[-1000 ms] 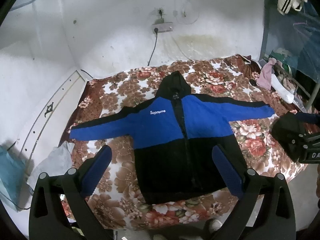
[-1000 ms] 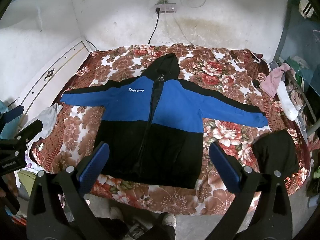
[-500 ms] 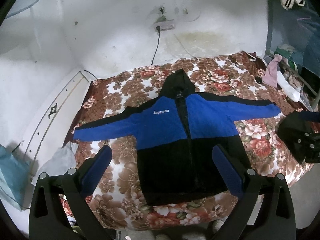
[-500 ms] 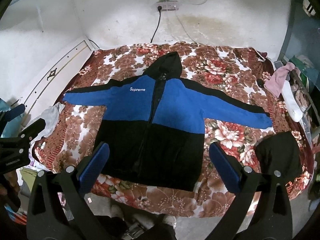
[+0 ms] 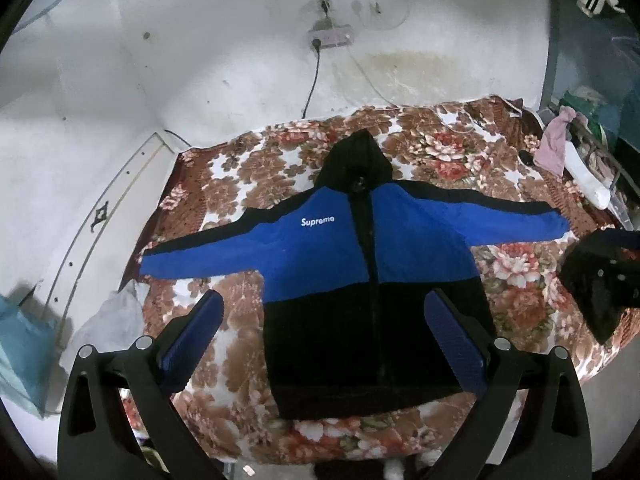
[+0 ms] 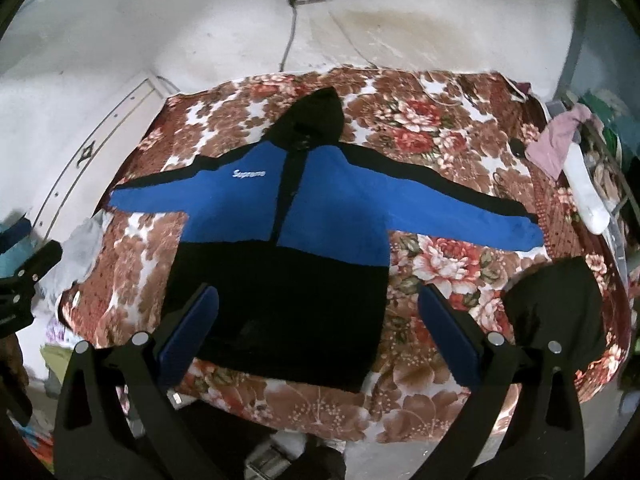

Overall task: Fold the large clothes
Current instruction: 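Lower both tools onto the jacket hem and grasp it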

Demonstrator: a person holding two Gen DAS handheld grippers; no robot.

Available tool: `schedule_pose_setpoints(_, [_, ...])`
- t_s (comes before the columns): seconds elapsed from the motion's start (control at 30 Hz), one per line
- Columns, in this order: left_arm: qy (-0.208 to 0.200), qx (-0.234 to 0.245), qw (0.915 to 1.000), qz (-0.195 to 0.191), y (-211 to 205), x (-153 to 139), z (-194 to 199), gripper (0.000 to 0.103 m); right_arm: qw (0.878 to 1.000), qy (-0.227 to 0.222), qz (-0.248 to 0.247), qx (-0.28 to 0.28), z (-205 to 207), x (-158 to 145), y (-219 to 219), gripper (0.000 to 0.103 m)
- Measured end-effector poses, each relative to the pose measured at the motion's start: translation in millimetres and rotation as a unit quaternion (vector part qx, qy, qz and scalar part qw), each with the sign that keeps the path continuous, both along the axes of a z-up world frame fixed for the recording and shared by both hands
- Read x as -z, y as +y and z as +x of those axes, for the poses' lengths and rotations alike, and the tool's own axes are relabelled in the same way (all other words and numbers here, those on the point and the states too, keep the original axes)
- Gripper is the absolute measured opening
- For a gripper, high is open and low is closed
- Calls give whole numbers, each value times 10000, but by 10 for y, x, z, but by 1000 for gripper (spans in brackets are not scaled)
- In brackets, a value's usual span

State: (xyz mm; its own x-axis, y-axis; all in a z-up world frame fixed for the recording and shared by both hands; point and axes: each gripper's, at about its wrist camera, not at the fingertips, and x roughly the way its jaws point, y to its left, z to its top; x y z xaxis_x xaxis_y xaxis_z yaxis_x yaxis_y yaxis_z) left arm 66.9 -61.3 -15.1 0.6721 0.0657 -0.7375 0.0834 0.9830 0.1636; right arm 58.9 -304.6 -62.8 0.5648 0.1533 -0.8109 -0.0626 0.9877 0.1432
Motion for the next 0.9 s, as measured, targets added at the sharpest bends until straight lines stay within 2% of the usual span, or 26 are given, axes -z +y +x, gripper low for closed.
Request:
schedule_pose_setpoints(0.1, [153, 181, 9997, 42, 114, 165, 336, 98, 9997, 113, -80, 188, 262, 119, 29, 98])
schedule_pose_setpoints(0.27, [230, 577, 9981, 26, 347, 341, 1063, 98, 9969, 240, -265, 704, 763, 144, 95, 98])
schedule_pose_setpoints(0.37, [366, 742, 9963, -219, 539, 449, 1588, 98, 9948, 383, -420, 850, 1116, 177, 180, 98])
schedule_pose_setpoints(0.43, [436, 870, 9948, -312, 625, 550, 1902, 98, 9937, 411, -534, 892, 1355, 205, 238, 98])
schedule_pose_setpoints(0.53, [498, 1016, 9933, -216, 711, 731, 2330, 98, 9934, 435, -625, 860, 1744, 237, 341, 98])
schedule_pose_setpoints(0.73, [710, 975, 9920, -367, 824, 1028, 3090, 98, 9932, 514, -628, 840, 2535, 374, 394, 98])
schedule_pose_setpoints(0.9, [704, 998, 9924, -144, 780, 1250, 3661, 98, 9947, 582, -537, 653, 3269, 673, 319, 98])
